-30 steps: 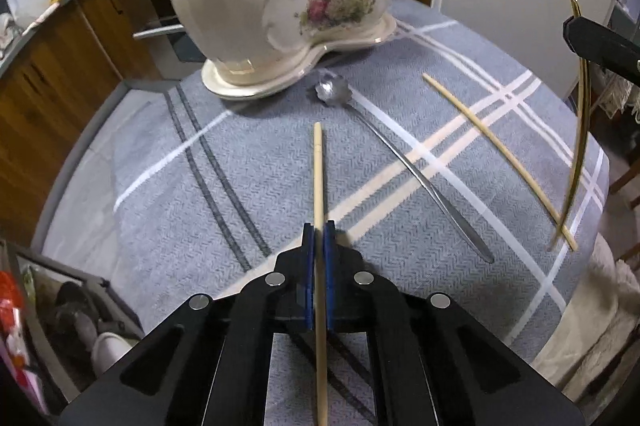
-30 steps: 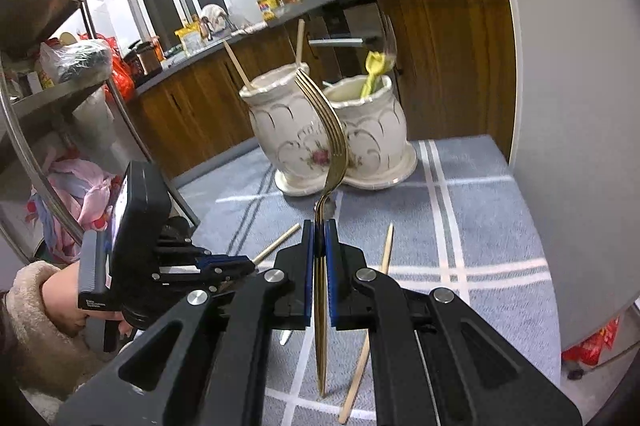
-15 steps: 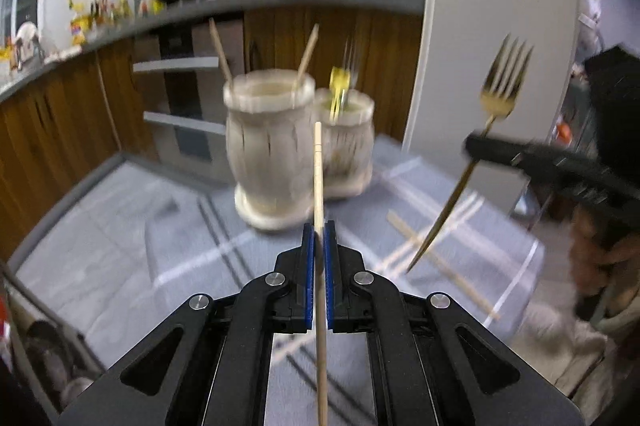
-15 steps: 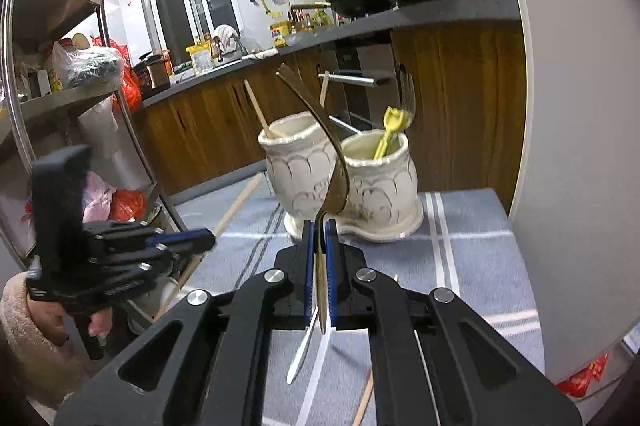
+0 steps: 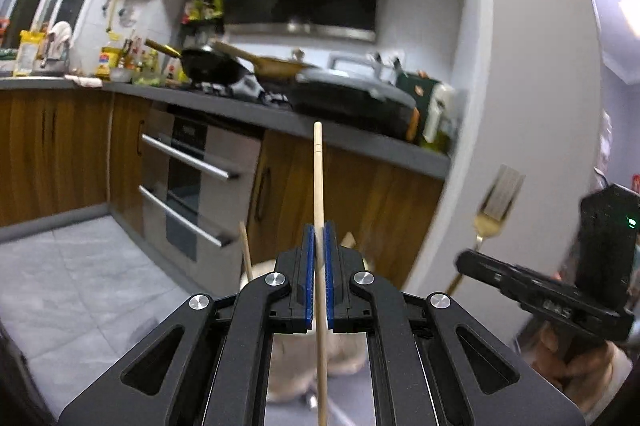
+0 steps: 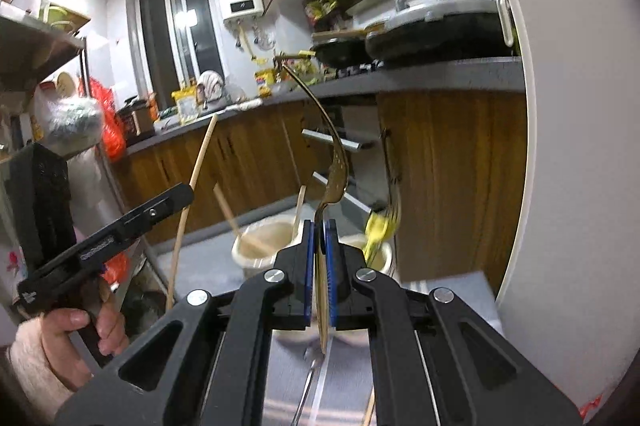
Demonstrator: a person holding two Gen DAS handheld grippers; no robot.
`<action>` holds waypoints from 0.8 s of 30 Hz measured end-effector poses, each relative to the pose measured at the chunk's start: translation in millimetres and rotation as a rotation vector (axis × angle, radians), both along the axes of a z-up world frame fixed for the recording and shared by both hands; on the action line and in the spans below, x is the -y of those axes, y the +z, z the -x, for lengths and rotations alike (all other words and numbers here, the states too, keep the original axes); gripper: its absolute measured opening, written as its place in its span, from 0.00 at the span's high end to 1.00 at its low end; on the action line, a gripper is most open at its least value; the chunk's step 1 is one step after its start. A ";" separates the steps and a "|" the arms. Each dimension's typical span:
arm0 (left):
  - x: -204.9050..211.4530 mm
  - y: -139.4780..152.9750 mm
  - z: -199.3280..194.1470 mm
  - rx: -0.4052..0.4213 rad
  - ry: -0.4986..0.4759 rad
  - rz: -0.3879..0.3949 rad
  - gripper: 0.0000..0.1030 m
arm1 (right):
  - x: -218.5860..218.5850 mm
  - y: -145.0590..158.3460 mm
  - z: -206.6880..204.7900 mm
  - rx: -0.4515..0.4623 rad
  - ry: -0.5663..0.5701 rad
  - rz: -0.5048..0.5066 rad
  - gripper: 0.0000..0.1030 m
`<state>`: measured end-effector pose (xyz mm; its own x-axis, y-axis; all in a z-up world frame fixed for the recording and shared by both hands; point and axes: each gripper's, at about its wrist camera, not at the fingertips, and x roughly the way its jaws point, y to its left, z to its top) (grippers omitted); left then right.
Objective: Organize utensils
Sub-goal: 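Lift and carry the chopstick and gold fork above the ceramic holder with both tools, then open the left tool over the larger cup while the right tool lowers the gold fork into the smaller cup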
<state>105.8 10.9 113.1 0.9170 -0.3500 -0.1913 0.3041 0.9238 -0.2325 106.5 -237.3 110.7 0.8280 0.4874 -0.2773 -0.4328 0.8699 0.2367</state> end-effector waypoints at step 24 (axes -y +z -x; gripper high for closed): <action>31.7 -13.7 -63.9 0.132 0.120 -0.109 0.95 | -1.2 8.0 -41.7 0.071 -0.077 -0.023 0.95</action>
<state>169.7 -20.8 99.4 0.9705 -0.2203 -0.0977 0.2113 0.9729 -0.0944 148.2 -236.2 118.7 0.8804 0.4270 -0.2063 -0.3811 0.8959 0.2282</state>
